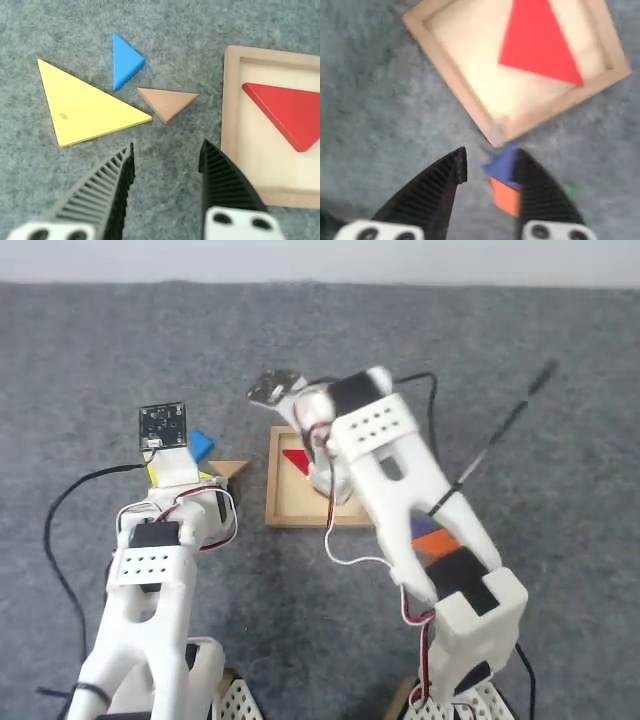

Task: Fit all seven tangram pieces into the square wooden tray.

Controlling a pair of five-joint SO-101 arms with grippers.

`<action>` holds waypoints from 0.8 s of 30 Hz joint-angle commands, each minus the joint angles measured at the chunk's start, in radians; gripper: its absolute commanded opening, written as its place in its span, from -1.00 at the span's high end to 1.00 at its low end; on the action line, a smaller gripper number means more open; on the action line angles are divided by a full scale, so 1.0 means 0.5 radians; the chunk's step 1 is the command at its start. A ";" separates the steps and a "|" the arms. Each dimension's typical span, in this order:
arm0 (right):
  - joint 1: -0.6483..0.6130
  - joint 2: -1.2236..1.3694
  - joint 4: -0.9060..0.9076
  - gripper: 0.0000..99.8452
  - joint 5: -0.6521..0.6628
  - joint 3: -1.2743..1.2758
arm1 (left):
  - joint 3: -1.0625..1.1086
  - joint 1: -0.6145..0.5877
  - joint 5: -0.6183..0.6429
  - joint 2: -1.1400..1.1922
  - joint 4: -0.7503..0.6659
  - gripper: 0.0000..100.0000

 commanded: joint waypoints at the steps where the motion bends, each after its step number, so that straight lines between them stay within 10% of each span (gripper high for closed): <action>1: -0.011 0.057 -0.511 0.88 -0.298 0.184 | -0.011 -0.009 -0.031 -0.068 -0.037 0.59; 24: 0.201 0.560 -1.026 0.94 -0.338 -0.163 | -0.011 -0.006 -0.031 -0.058 -0.037 0.59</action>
